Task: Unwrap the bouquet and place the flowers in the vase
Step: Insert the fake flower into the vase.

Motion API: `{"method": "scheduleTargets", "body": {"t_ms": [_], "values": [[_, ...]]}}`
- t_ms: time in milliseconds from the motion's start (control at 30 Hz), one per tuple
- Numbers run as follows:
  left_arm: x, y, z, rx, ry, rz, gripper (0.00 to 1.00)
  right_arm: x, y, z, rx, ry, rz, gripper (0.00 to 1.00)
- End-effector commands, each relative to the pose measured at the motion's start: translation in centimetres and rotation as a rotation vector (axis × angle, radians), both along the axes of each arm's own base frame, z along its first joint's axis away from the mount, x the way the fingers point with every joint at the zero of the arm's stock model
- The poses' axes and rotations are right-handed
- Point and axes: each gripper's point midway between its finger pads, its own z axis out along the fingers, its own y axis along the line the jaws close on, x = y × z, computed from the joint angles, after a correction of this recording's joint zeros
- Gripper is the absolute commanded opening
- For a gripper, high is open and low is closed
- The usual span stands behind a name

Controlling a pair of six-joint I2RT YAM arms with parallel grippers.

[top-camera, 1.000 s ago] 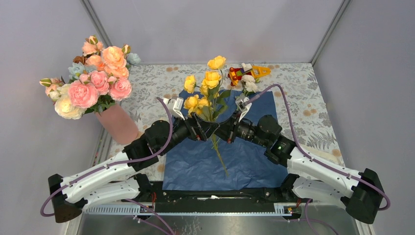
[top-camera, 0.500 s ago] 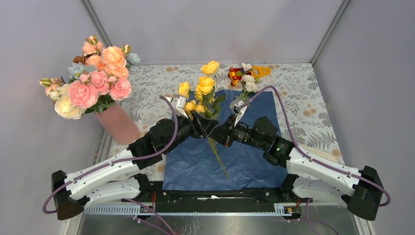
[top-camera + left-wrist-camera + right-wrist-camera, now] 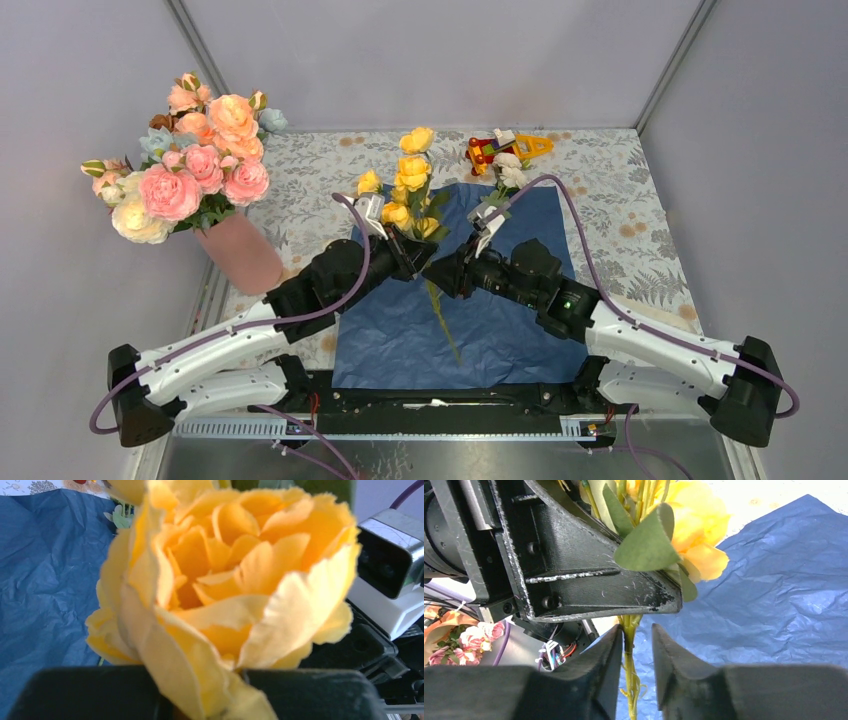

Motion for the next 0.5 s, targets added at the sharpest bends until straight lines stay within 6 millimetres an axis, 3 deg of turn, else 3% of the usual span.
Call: {"method": "scheduleTargets", "body": {"t_ms": [0, 100, 267, 467], "values": [[0.5, 0.2, 4.3, -0.031, -0.094, 0.017, 0.00, 0.9, -1.3, 2.4, 0.029, -0.078, -0.074, 0.42], [1.0, 0.7, 4.6, 0.056, -0.130, 0.021, 0.00, 0.7, -2.2, 2.7, 0.035, -0.094, -0.092, 0.60], [2.2, 2.6, 5.0, 0.210, -0.202, 0.042, 0.00, 1.4, -4.5, 1.9, 0.009, -0.105, -0.190, 0.76], [1.1, 5.6, 8.8, 0.538, -0.532, -0.100, 0.00, 3.6, -9.3, 0.8, -0.073, -0.140, -0.414, 0.92]]}}
